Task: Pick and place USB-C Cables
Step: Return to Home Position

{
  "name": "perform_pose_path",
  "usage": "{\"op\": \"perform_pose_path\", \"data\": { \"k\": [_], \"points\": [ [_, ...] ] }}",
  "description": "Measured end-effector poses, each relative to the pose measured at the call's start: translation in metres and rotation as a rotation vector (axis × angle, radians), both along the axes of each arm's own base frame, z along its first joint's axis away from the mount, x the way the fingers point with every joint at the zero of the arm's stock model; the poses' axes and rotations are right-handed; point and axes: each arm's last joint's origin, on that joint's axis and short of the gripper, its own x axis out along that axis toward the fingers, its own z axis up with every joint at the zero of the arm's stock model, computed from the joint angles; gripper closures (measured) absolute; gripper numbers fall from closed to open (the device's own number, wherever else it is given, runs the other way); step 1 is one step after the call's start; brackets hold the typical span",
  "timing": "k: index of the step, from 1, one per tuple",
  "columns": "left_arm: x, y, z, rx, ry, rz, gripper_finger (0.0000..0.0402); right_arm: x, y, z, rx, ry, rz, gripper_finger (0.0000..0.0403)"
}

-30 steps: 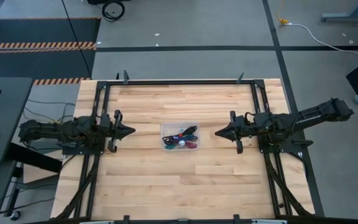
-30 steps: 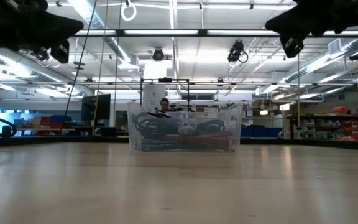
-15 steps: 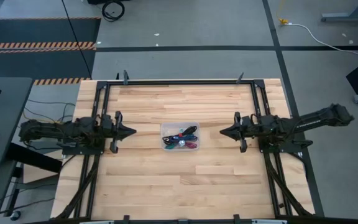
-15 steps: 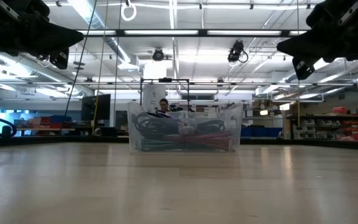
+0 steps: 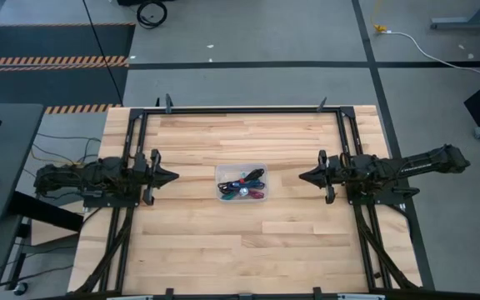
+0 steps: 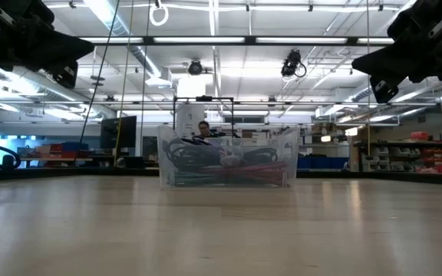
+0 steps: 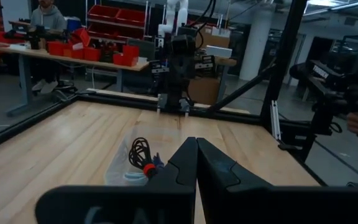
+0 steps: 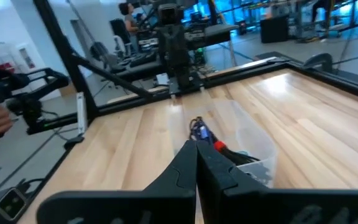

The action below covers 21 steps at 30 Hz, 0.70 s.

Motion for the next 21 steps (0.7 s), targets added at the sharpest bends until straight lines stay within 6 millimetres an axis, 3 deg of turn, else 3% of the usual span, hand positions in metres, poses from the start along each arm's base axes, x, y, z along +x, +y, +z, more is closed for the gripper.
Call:
{"op": "perform_pose_path", "data": {
  "k": [12, 21],
  "points": [
    [0.003, -0.002, -0.006, 0.051, -0.079, -0.014, 0.0393, -0.006, -0.002, -0.001, 0.013, 0.008, -0.039, 0.0398],
    [0.004, -0.002, -0.013, 0.083, -0.023, 0.001, 0.0393, -0.007, -0.001, -0.004, 0.011, 0.039, -0.014, 0.0398]
  ]
}}
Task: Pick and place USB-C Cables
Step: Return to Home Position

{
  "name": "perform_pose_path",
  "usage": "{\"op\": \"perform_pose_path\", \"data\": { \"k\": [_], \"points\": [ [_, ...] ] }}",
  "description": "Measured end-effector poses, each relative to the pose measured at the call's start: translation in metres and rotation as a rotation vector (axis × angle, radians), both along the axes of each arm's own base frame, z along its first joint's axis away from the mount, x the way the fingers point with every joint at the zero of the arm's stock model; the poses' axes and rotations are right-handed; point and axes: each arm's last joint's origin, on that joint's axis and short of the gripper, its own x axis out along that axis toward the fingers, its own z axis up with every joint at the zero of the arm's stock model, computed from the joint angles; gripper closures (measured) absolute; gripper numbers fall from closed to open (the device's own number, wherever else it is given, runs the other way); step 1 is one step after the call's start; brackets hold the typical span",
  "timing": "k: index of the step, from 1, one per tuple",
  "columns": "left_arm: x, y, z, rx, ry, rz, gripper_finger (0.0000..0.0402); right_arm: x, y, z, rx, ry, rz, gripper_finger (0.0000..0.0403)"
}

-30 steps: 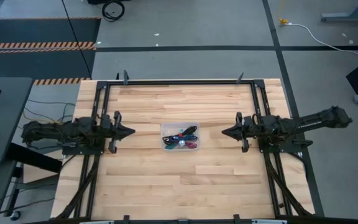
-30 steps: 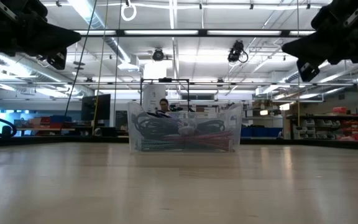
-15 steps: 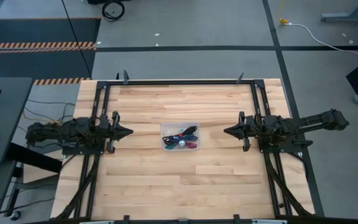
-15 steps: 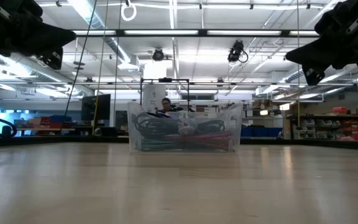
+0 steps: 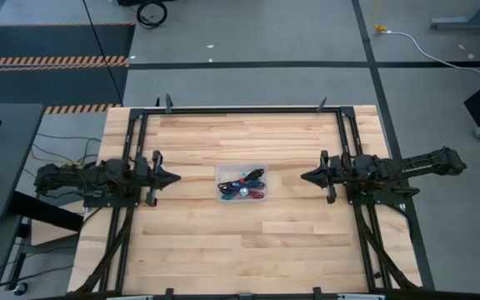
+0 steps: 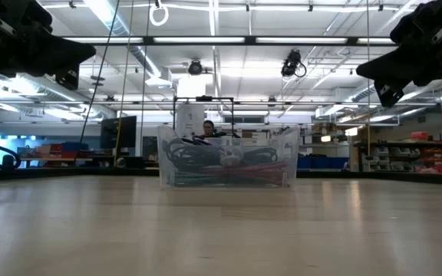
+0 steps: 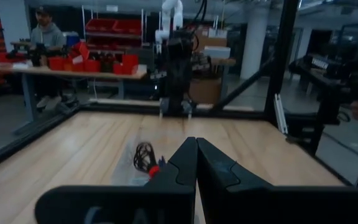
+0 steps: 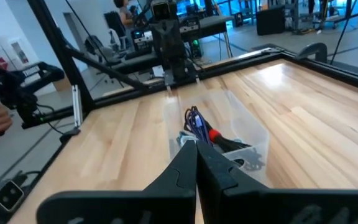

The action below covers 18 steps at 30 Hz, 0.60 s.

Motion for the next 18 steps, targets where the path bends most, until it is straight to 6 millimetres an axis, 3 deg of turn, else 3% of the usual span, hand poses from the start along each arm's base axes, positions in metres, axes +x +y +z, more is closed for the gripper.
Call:
{"op": "perform_pose_path", "data": {
  "k": [7, 18],
  "points": [
    [0.001, 0.0, -0.005, 0.024, 0.051, -0.004, 0.0393, 0.0, -0.001, -0.016, -0.036, -0.009, -0.004, 0.0398],
    [0.001, 0.0, -0.005, 0.018, 0.05, -0.003, 0.0393, 0.0, -0.001, -0.013, -0.079, -0.036, 0.001, 0.0398]
  ]
}}
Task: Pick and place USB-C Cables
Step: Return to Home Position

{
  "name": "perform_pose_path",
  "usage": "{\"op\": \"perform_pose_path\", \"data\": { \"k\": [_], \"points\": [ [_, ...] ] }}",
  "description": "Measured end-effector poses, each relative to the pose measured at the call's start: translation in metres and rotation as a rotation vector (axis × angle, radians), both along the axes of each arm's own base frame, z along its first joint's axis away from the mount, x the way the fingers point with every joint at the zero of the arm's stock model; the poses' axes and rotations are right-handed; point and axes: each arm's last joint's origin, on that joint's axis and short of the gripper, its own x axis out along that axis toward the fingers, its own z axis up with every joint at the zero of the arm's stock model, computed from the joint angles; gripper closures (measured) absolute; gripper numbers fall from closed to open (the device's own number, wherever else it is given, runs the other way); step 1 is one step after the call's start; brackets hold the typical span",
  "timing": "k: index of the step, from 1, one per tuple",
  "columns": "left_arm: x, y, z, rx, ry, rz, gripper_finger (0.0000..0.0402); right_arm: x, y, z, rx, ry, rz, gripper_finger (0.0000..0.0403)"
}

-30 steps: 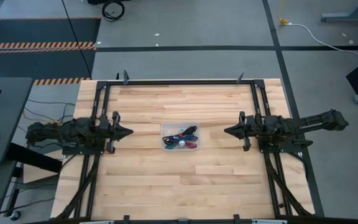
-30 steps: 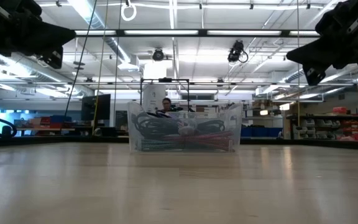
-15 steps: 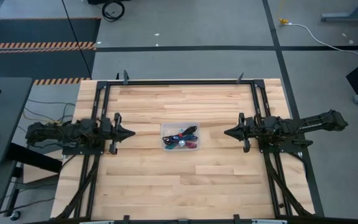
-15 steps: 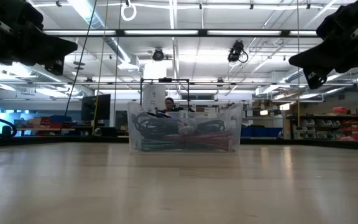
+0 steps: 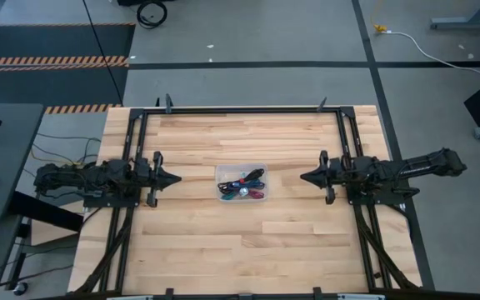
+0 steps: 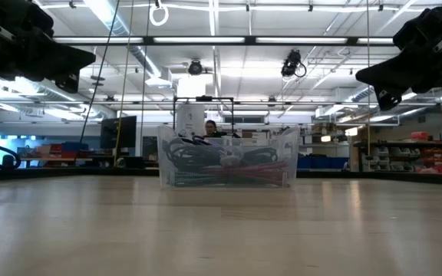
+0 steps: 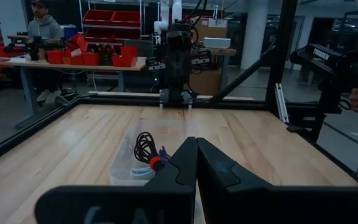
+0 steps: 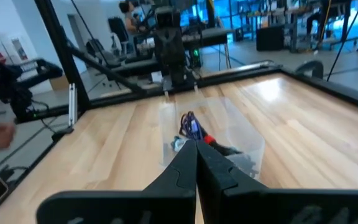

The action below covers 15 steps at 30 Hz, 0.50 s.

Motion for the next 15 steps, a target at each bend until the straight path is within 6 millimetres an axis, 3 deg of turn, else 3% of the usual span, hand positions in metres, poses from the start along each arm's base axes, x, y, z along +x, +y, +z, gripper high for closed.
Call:
{"op": "perform_pose_path", "data": {
  "k": [15],
  "points": [
    [0.0, 0.0, -0.0002, -0.003, 0.001, 0.0, 0.0393, -0.0066, -0.0009, 0.0055, 0.096, -0.068, -0.009, 0.0389]
  ]
}}
